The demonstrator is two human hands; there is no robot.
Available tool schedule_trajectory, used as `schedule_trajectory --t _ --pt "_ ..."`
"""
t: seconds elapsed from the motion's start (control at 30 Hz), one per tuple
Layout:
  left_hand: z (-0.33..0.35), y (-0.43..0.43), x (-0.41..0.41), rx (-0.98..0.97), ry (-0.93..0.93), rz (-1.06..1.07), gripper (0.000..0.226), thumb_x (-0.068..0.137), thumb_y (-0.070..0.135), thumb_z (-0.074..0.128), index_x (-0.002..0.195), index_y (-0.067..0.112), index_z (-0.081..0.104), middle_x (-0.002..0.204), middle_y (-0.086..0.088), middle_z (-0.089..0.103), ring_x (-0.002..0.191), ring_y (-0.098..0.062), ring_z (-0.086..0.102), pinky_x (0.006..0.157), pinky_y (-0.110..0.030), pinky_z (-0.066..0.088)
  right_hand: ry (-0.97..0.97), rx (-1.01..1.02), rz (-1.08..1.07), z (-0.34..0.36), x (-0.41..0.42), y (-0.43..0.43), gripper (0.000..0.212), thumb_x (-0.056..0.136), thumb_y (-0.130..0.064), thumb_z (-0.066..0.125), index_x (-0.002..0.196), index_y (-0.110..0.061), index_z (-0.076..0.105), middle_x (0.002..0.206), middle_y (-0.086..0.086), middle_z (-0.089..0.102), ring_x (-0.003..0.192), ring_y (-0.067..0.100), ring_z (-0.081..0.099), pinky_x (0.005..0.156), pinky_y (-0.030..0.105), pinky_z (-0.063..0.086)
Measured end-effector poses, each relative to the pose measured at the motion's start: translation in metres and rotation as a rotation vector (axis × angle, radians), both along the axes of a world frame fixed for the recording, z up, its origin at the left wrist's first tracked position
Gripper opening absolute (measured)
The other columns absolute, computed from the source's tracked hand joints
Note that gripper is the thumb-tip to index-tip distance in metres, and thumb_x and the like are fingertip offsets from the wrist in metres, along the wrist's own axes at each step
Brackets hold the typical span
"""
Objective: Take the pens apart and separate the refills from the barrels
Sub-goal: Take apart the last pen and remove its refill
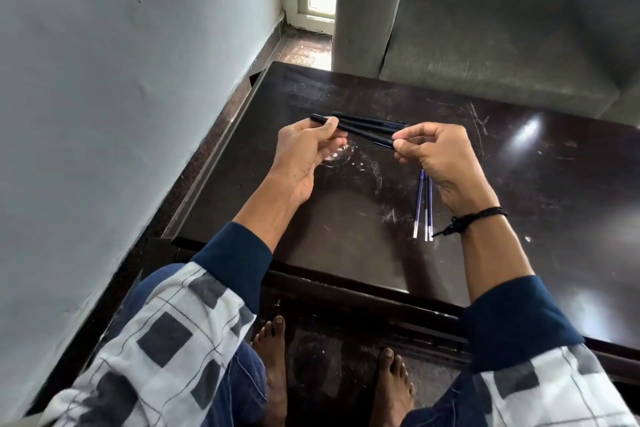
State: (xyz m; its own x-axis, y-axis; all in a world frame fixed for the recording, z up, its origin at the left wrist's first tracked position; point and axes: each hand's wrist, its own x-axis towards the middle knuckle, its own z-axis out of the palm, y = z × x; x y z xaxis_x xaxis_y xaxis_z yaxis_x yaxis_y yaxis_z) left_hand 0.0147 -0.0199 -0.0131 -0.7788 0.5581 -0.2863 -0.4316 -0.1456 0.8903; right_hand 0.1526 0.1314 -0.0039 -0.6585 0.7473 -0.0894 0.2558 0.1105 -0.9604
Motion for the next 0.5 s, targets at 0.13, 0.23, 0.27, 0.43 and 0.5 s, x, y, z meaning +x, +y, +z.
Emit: schedule_trajectory --t 0.13,0.23,0.27,0.43,0.5 --pt "-0.004 0.002 -0.011 -0.107 0.128 0.111 0.011 0.088 0.002 0.074 0.098 -0.002 0.076 0.086 -0.014 0.076 0.077 -0.017 0.073 0.083 -0.029 0.061 0.017 0.0 -0.077 -0.007 0.003 0.011 0.017 0.087 0.003 0.074 0.08 -0.012 0.073 0.069 0.005 0.069 0.064 0.013 0.064 0.076 0.029 0.057" --pt "-0.011 0.012 -0.013 -0.278 0.34 0.125 0.008 0.084 0.006 0.078 0.086 0.014 0.08 0.077 -0.004 0.078 0.077 -0.014 0.076 0.084 -0.033 0.062 0.008 -0.007 -0.16 -0.018 0.0 0.017 0.017 0.087 0.002 0.074 0.079 -0.014 0.074 0.07 0.006 0.069 0.066 0.015 0.064 0.08 0.032 0.058" --pt "-0.013 0.016 -0.013 -0.346 0.425 0.129 0.013 0.084 0.009 0.078 0.081 0.021 0.08 0.075 0.002 0.077 0.079 -0.013 0.075 0.084 -0.034 0.062 0.007 -0.001 -0.193 -0.022 -0.002 0.018 0.018 0.086 0.001 0.075 0.078 -0.016 0.075 0.07 0.005 0.07 0.067 0.016 0.064 0.081 0.034 0.058" --pt "-0.014 0.037 -0.016 -0.612 0.687 0.099 0.011 0.09 0.017 0.071 0.092 0.017 0.082 0.096 0.005 0.079 0.106 -0.014 0.067 0.093 -0.022 0.045 -0.045 0.057 -0.331 -0.032 -0.019 0.028 0.016 0.08 -0.008 0.078 0.072 -0.022 0.075 0.068 0.001 0.072 0.065 0.014 0.068 0.082 0.041 0.062" --pt "-0.016 0.04 -0.02 -0.662 0.728 0.074 0.014 0.092 0.013 0.068 0.093 0.012 0.082 0.101 0.002 0.078 0.112 -0.017 0.065 0.091 -0.02 0.042 -0.086 0.083 -0.374 -0.036 -0.025 0.03 0.012 0.075 -0.015 0.079 0.07 -0.025 0.075 0.071 -0.001 0.074 0.073 0.017 0.073 0.082 0.042 0.063"
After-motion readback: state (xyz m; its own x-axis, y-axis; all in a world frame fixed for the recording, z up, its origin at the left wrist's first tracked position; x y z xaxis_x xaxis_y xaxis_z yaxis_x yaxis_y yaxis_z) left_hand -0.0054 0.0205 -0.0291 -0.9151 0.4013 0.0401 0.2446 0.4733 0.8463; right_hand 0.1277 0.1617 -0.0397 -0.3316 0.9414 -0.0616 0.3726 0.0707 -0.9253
